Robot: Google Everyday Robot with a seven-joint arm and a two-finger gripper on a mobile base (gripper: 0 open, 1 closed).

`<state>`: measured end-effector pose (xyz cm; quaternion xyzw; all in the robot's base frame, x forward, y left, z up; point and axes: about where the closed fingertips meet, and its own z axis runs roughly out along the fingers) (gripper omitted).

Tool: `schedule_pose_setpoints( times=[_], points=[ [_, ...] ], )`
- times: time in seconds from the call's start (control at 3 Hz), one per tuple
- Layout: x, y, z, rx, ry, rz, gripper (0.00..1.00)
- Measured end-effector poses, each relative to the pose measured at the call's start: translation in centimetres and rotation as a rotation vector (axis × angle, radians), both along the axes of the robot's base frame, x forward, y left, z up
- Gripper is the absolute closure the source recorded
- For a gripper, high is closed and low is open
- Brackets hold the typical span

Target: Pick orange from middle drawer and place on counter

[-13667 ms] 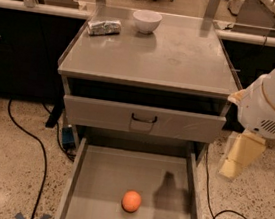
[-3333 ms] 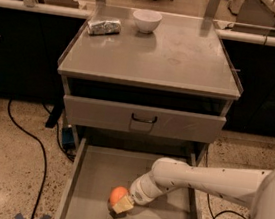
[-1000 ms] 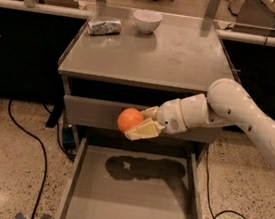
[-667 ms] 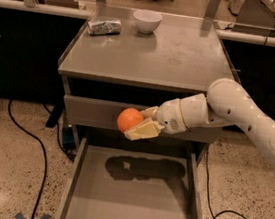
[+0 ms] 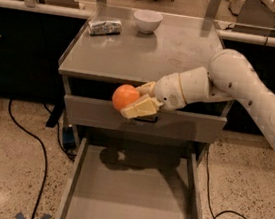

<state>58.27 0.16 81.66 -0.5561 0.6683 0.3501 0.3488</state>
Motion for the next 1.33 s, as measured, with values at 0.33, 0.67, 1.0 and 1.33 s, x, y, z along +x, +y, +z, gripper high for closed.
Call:
schedule_pose_setpoints(
  times=[0.33,0.67,1.0,1.33],
  points=[
    [2.1,-0.3,4.7,0.008,-0.075,0.010,1.00],
    [4.3,-1.0,8.7,0.016,-0.152,-0.013,1.00],
    [6.7,-1.3,10.9,0.008,-0.198,-0.040,1.00],
    [10.6,-1.5,10.5,-0.022,-0.194,-0.068,1.00]
  ],
)
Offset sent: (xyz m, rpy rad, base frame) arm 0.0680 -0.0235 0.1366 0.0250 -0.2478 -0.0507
